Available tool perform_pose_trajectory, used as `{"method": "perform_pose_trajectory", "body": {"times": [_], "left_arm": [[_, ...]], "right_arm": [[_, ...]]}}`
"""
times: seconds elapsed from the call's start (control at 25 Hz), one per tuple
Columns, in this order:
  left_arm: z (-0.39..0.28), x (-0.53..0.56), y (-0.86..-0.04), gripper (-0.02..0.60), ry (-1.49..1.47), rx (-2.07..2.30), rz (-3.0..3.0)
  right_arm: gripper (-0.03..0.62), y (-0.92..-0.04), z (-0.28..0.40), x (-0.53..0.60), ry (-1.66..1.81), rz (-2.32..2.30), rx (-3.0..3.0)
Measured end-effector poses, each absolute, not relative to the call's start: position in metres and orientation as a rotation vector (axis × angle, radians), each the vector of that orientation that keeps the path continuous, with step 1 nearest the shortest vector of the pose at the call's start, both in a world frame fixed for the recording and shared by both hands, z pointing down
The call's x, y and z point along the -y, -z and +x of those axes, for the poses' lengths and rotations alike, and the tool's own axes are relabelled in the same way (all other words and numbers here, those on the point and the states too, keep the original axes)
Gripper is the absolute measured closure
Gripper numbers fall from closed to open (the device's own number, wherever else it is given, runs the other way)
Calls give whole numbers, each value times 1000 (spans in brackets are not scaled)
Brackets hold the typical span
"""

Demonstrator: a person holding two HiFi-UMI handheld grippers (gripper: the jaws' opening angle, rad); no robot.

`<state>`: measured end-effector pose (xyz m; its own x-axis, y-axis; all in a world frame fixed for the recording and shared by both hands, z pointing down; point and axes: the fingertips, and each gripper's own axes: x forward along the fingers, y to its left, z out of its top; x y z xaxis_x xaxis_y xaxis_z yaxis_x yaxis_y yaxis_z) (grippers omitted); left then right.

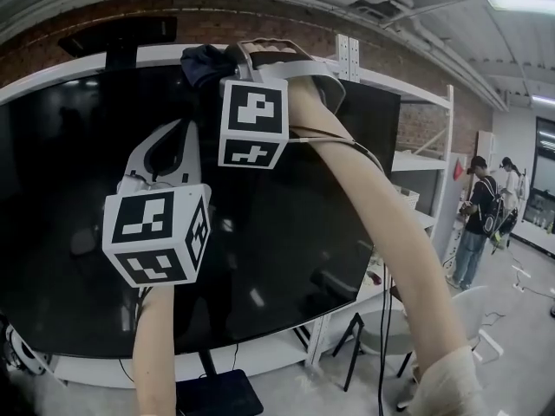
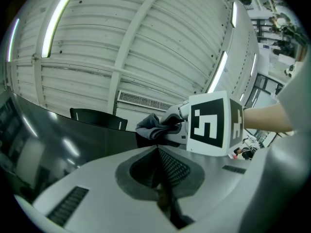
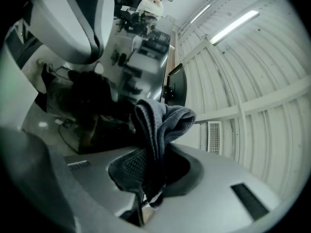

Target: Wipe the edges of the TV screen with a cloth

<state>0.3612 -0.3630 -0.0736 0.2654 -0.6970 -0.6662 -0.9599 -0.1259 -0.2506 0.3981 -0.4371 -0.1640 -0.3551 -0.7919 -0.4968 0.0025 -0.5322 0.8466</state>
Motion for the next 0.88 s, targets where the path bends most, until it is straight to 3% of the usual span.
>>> {"method": "perform_pose_trajectory", "body": {"times": [0.88], "left_arm": [[555,437,61,566,-572,-1268,-2078]], "right_arm": [[545,167,597,504,1801,1430,896]]}}
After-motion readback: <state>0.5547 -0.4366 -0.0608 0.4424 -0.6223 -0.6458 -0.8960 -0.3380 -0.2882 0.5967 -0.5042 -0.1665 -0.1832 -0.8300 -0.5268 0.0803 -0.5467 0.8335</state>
